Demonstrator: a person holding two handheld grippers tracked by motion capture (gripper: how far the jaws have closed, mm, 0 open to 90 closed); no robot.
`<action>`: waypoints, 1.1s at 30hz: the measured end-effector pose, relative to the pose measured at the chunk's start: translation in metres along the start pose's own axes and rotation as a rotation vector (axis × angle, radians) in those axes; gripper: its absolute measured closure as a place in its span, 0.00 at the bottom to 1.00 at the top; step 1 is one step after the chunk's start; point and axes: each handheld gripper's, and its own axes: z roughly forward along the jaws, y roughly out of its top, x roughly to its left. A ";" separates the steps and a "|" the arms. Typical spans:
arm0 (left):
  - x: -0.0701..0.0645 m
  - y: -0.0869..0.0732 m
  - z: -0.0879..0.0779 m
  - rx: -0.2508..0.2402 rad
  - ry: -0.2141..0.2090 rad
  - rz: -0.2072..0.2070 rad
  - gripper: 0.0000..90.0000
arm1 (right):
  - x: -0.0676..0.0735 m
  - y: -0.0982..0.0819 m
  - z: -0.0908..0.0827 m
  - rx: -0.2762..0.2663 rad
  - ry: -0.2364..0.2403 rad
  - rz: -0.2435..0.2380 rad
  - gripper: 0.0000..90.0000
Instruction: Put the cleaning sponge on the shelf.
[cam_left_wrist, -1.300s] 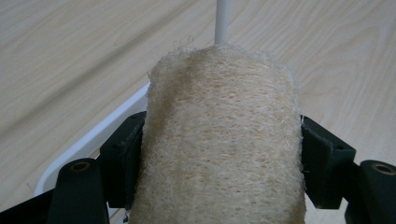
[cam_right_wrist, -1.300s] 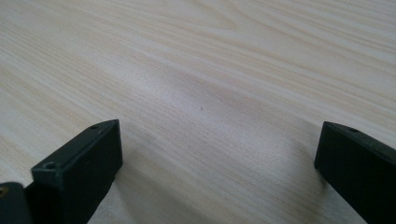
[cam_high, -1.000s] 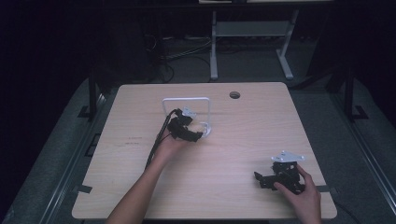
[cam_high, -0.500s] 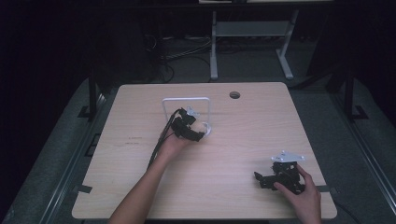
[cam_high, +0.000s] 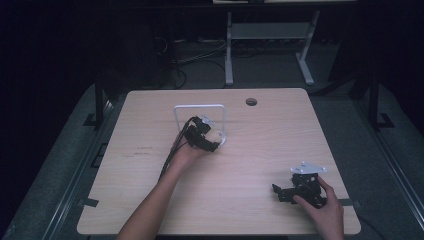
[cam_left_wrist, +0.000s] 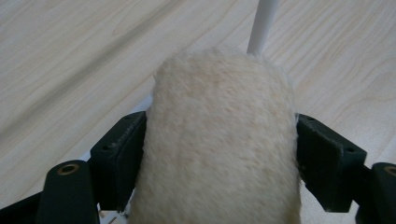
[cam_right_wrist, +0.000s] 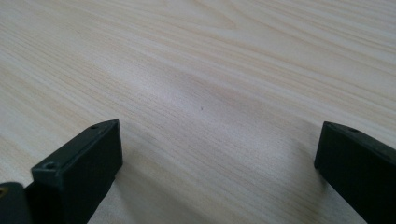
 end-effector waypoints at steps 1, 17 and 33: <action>0.000 0.000 0.000 -0.001 0.002 0.000 0.25 | 0.000 0.000 0.000 0.000 0.000 0.000 0.01; 0.003 0.000 -0.022 -0.048 0.002 -0.026 0.22 | 0.000 0.000 0.000 0.000 0.000 0.000 0.01; -0.003 -0.006 -0.052 -0.131 -0.010 -0.020 0.35 | 0.000 0.000 0.000 0.000 0.000 0.000 0.01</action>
